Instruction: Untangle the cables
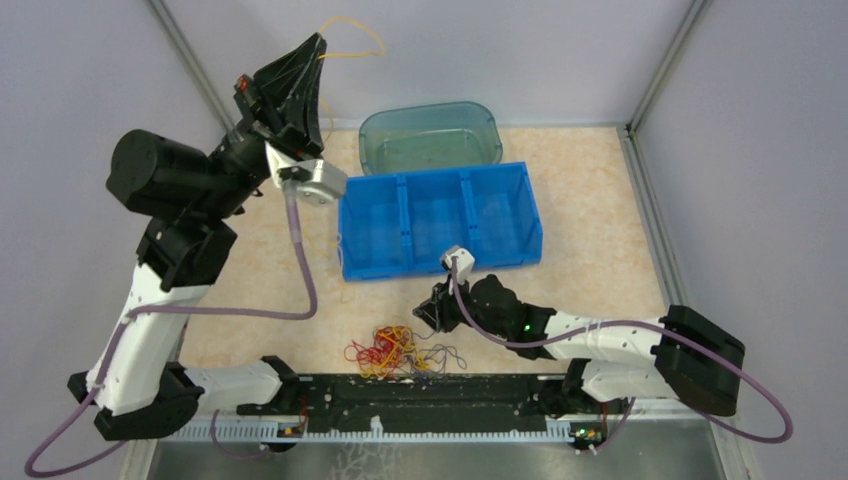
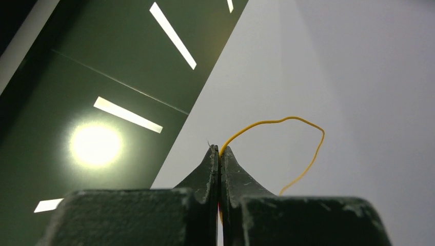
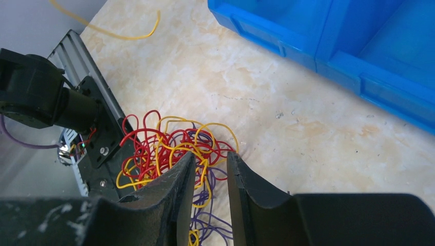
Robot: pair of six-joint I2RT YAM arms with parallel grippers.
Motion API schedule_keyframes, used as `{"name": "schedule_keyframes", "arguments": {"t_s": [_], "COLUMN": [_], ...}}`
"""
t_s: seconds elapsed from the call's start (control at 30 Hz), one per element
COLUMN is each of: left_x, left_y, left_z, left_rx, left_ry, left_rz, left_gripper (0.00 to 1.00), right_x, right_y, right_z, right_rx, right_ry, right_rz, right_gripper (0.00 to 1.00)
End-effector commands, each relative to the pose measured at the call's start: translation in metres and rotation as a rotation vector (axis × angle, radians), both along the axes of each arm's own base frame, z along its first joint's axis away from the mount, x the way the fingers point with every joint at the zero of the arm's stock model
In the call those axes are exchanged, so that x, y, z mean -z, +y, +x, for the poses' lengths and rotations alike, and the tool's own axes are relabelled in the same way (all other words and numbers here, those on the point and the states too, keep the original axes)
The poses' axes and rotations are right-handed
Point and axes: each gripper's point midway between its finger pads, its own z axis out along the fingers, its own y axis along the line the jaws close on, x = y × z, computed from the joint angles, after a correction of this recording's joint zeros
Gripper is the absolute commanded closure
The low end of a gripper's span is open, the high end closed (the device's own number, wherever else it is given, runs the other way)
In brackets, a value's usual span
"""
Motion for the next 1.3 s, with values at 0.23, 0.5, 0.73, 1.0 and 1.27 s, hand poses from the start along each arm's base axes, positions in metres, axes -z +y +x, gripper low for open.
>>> {"name": "schedule_keyframes", "arguments": {"t_s": [0.23, 0.5, 0.73, 1.0, 1.27], "left_x": [0.006, 0.035, 0.111, 0.216, 0.293], "left_y": [-0.007, -0.015, -0.013, -0.012, -0.017], "left_z": [0.045, 0.071, 0.105, 0.128, 0.128], "left_rx": [-0.139, -0.191, -0.249, -0.271, -0.237], "left_ry": [0.000, 0.010, 0.192, 0.477, 0.825], "left_rz": [-0.059, -0.034, 0.048, 0.060, 0.021], "left_gripper": [1.00, 1.00, 1.00, 1.00, 1.00], "right_x": [-0.057, -0.057, -0.059, -0.062, -0.058], "right_y": [0.002, -0.009, -0.020, -0.025, -0.027], "right_z": [0.004, 0.002, 0.003, 0.002, 0.002], "right_rx": [0.027, 0.051, 0.081, 0.097, 0.113], "right_ry": [-0.073, -0.074, -0.078, -0.071, -0.055], "right_rz": [0.149, 0.160, 0.173, 0.183, 0.189], "right_gripper": [0.70, 0.70, 0.70, 0.70, 0.70]}}
